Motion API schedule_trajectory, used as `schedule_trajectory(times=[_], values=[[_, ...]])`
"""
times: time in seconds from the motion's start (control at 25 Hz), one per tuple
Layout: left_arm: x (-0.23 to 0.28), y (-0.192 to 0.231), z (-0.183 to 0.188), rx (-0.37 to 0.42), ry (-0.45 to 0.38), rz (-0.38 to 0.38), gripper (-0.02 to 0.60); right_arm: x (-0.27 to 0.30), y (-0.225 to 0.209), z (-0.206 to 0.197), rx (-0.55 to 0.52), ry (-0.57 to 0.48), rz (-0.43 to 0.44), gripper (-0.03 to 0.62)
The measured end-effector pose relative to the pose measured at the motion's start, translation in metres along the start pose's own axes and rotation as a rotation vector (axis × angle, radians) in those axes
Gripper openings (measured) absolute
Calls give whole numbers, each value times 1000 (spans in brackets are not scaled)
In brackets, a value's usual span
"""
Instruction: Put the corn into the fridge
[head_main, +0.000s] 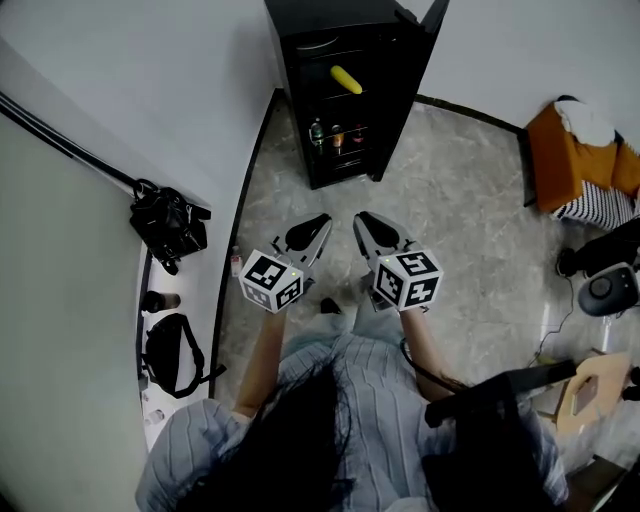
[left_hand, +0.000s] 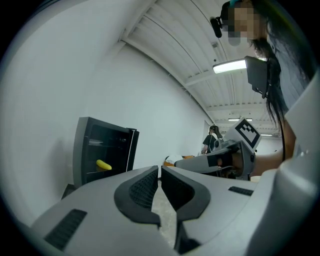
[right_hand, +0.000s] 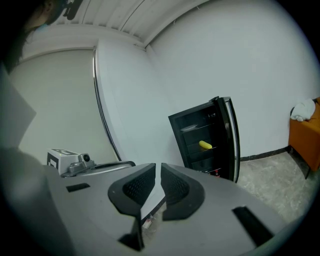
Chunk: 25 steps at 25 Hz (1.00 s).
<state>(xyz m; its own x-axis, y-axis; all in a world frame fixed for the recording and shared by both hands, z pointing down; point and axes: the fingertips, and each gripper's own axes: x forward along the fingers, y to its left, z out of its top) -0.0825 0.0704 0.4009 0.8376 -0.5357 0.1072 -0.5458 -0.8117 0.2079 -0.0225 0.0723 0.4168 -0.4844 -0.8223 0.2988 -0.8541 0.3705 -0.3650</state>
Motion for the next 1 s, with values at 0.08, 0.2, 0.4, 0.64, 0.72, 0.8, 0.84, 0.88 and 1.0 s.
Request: schedule_trajectory(times=[0.08, 0.2, 0.4, 0.64, 0.72, 0.8, 0.84, 0.88, 1.0], values=[[0, -1, 1, 1, -3, -3, 11, -1, 3, 1, -8, -1, 5, 43], [0, -6, 2, 5, -13, -13, 11, -2, 8, 1, -25, -3, 15, 43], [-4, -11, -2, 3, -19, -22, 11, -5, 16, -7, -33, 17, 26, 37], [-6, -18, 4, 7, -35, -30, 11, -10, 16, -9, -46, 30, 19, 32], [-7, -20, 4, 6, -34, -33, 11, -10, 18, -10, -43, 31, 20, 32], [-9, -22, 2, 4, -33, -35, 11, -10, 20, -13, -47, 39, 22, 32], [-10, -22, 1, 2, -32, -36, 11, -10, 21, -15, -51, 45, 24, 32], [-11, -23, 1, 1, -31, -36, 11, -10, 22, -16, -54, 50, 25, 32], [-13, -24, 0, -1, -28, -35, 11, -9, 25, -20, -56, 59, 30, 32]])
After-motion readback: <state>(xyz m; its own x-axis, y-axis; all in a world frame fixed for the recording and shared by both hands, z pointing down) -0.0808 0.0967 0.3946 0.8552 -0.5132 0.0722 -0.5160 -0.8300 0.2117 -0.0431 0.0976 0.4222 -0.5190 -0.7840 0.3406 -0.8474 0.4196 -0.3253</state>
